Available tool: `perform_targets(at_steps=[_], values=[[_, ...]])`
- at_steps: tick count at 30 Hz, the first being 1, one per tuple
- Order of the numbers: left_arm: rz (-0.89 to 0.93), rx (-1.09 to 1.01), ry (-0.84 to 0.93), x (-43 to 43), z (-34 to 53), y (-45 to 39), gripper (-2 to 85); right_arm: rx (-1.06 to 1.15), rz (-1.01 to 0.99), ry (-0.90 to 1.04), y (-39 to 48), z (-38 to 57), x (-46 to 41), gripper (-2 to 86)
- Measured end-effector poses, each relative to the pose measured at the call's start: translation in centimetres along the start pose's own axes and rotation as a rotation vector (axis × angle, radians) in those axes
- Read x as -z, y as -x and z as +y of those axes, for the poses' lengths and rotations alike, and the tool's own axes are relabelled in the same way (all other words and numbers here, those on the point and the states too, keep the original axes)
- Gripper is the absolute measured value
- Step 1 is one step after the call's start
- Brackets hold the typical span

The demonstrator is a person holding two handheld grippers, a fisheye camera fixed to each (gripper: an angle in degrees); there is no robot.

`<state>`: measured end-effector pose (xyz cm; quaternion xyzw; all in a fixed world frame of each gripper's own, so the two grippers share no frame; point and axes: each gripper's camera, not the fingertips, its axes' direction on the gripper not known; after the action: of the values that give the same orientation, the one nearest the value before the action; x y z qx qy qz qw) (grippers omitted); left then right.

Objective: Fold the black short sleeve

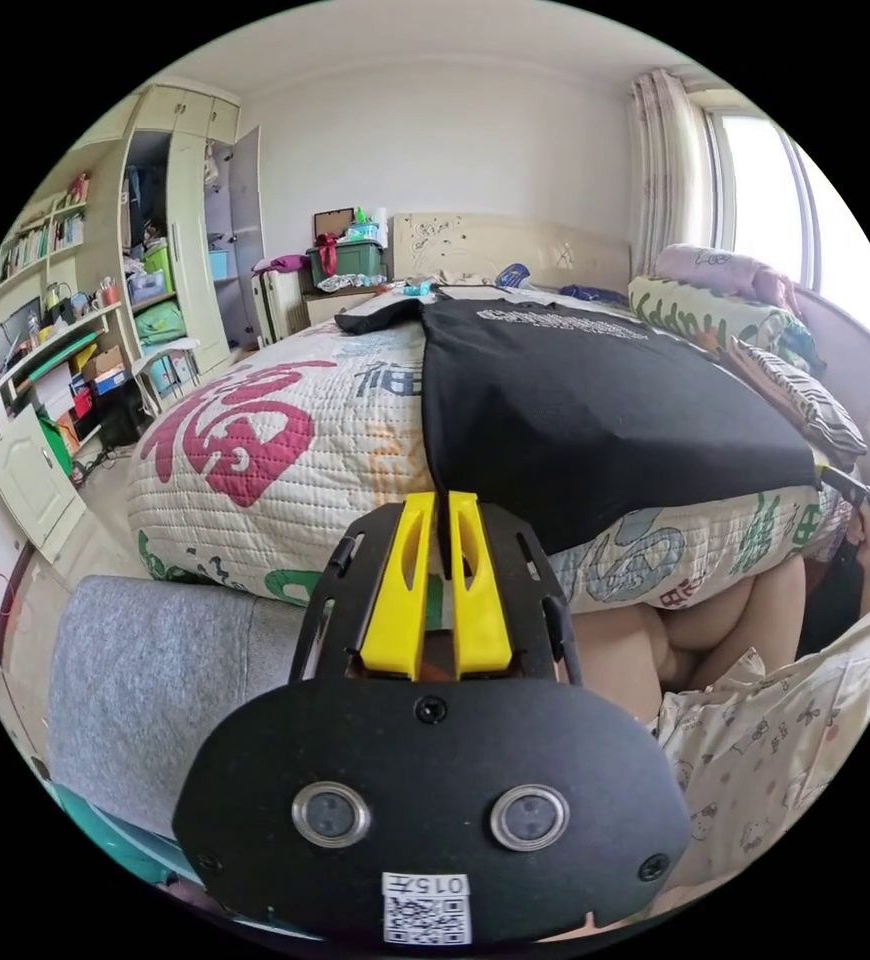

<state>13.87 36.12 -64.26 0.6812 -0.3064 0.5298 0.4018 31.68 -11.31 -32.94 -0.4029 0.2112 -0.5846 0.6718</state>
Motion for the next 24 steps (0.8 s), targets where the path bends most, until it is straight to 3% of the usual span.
perform_targets(at_steps=[4,10,14,17,21,24], values=[[0.039,-0.025,0.039,-0.2,1.9,2.0,1.3,-0.027,-0.025,-0.030,0.1,0.4,3.7,0.4],[-0.096,-0.120,0.011,4.2,3.1,4.3,2.0,-0.142,0.184,-0.222,-2.7,0.6,14.9,4.4],[-0.086,-0.243,-0.208,7.9,1.4,3.1,3.5,-0.094,0.065,-0.385,-2.9,-3.3,21.1,7.5],[0.011,-0.326,-0.302,6.3,-1.1,2.5,5.4,-0.032,-0.091,-0.396,-1.9,-9.2,22.0,8.9],[0.095,-0.330,-0.271,-0.4,-5.6,5.0,8.1,-0.065,-0.312,-0.340,-3.2,-18.0,20.4,11.5],[0.131,-0.188,-0.202,-7.9,-9.3,11.8,10.5,-0.238,-0.372,-0.259,-6.3,-25.2,17.3,12.1]])
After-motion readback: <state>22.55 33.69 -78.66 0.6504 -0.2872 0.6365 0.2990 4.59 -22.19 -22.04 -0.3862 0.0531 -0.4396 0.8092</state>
